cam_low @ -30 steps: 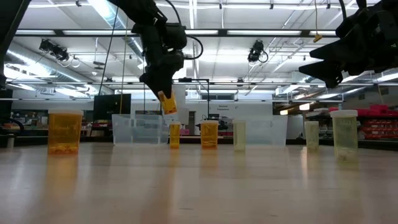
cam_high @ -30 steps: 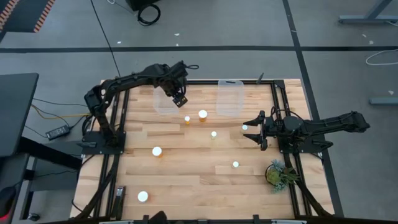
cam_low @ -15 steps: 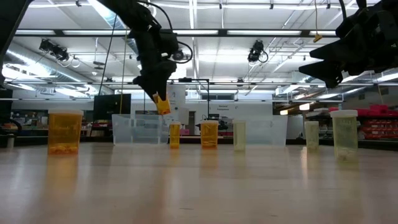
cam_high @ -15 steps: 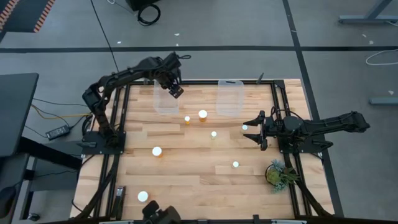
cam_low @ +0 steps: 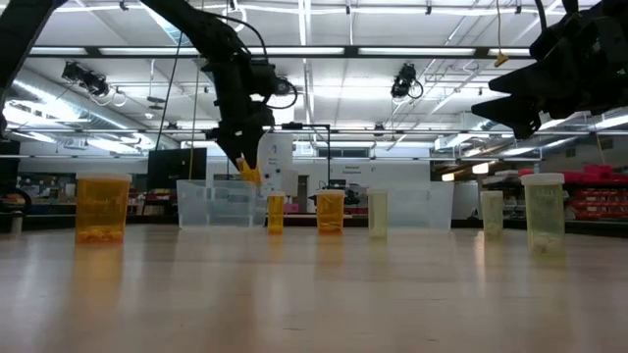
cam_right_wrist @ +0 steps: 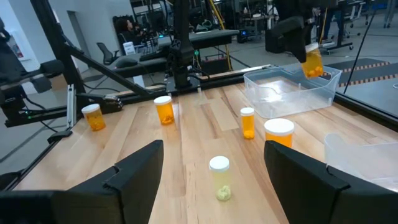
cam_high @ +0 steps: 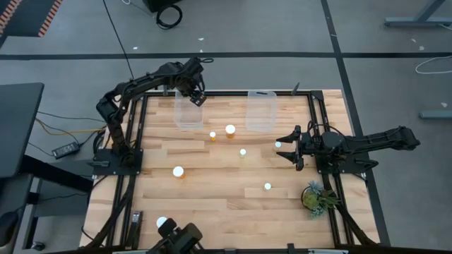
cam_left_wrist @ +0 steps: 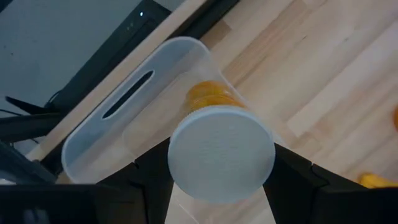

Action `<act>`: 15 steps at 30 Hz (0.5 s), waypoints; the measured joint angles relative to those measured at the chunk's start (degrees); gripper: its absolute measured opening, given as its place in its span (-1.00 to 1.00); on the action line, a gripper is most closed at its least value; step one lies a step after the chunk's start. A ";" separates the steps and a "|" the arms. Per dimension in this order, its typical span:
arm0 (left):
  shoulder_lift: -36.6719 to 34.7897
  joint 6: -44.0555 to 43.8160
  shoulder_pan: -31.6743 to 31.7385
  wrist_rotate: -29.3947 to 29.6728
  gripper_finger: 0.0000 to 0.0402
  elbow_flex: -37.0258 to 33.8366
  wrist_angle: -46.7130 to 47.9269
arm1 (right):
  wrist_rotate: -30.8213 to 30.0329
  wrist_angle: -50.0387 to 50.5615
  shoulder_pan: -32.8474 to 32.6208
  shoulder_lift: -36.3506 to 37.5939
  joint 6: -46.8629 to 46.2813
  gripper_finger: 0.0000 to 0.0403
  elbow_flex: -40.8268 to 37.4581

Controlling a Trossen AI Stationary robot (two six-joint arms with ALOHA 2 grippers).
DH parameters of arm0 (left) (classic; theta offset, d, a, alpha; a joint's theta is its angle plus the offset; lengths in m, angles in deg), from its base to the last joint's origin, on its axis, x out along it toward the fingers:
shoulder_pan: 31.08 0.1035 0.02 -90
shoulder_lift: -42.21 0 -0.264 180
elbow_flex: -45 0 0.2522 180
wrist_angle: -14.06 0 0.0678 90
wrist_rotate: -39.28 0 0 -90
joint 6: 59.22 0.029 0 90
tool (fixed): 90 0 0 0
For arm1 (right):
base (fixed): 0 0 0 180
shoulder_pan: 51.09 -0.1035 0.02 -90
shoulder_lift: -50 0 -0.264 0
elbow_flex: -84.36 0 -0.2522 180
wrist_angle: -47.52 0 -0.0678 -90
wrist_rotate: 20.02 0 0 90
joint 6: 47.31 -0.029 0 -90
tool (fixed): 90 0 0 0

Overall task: Pick and place medicine bottles into bin by pill shape (circle, oval)
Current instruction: Put the large orange pill bottle into the left transparent bin

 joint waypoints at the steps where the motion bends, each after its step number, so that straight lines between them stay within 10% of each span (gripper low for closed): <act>1: 0.55 0.02 0.15 0.01 0.06 0.00 -0.10 | 0.02 0.00 -0.01 0.00 0.00 0.41 0.00; 15: 6.41 -0.31 1.02 2.72 0.08 0.00 -2.19 | 0.02 0.02 0.00 0.00 0.00 0.41 0.01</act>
